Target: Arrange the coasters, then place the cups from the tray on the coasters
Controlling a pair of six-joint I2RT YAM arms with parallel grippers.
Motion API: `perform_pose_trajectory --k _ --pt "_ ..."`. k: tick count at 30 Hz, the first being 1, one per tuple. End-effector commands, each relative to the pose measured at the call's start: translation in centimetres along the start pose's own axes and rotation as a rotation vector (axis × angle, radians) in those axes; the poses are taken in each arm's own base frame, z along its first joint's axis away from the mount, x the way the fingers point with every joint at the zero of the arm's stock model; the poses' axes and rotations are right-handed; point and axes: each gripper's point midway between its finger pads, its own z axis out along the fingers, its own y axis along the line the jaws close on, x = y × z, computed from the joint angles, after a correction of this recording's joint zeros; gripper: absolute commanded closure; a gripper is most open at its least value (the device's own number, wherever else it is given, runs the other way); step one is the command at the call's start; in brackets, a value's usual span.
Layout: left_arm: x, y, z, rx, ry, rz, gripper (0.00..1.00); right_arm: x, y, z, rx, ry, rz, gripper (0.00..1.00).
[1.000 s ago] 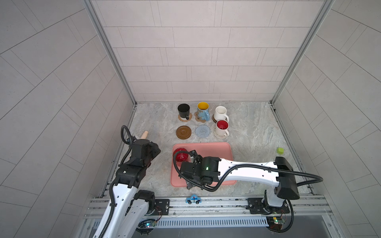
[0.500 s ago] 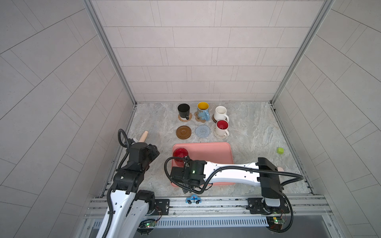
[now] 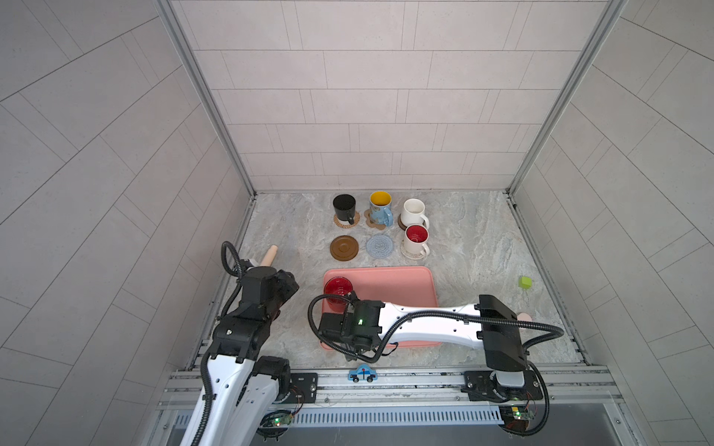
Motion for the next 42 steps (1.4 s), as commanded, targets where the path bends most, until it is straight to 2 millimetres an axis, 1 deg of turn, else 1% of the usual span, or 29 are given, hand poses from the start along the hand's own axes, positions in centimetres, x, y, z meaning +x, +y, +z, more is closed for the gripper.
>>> perform_pose_trajectory --k 1,5,7,16,21,25,28,32,37,42 --pt "-0.1 0.4 0.1 -0.019 0.000 -0.008 0.42 -0.1 -1.9 0.3 0.071 -0.018 0.012 0.00" --pt "0.0 0.2 0.3 -0.014 0.006 -0.010 0.42 0.1 -3.7 1.3 0.105 -0.001 0.057 0.00" --pt "0.0 0.2 0.3 -0.013 0.007 -0.008 0.41 0.1 -4.2 1.4 0.108 -0.005 0.070 0.00" --pt "-0.1 0.2 0.3 -0.016 0.002 -0.008 0.41 -1.3 -6.0 1.3 0.110 -0.034 0.074 0.02" --pt "-0.3 0.2 0.2 -0.018 -0.008 -0.010 0.41 -1.5 -6.7 1.5 0.059 -0.057 0.069 0.06" --pt "-0.3 0.1 0.1 -0.014 -0.006 -0.011 0.41 -1.4 -7.8 2.1 0.027 -0.063 0.076 0.12" --pt "-0.3 0.1 0.1 -0.013 -0.005 -0.013 0.41 -1.5 -8.4 2.2 0.012 -0.075 0.057 0.16" --pt "-0.5 0.1 -0.1 -0.013 -0.011 -0.015 0.41 -1.7 -8.4 2.2 -0.015 -0.078 0.012 0.23" --pt "-0.7 -0.1 -0.4 -0.008 -0.016 -0.019 0.41 -2.2 -7.2 2.2 -0.075 -0.090 -0.052 0.32" --pt "-1.0 -0.1 -0.8 -0.012 -0.026 -0.017 0.41 -2.3 -6.2 2.5 -0.115 -0.085 -0.081 0.45"
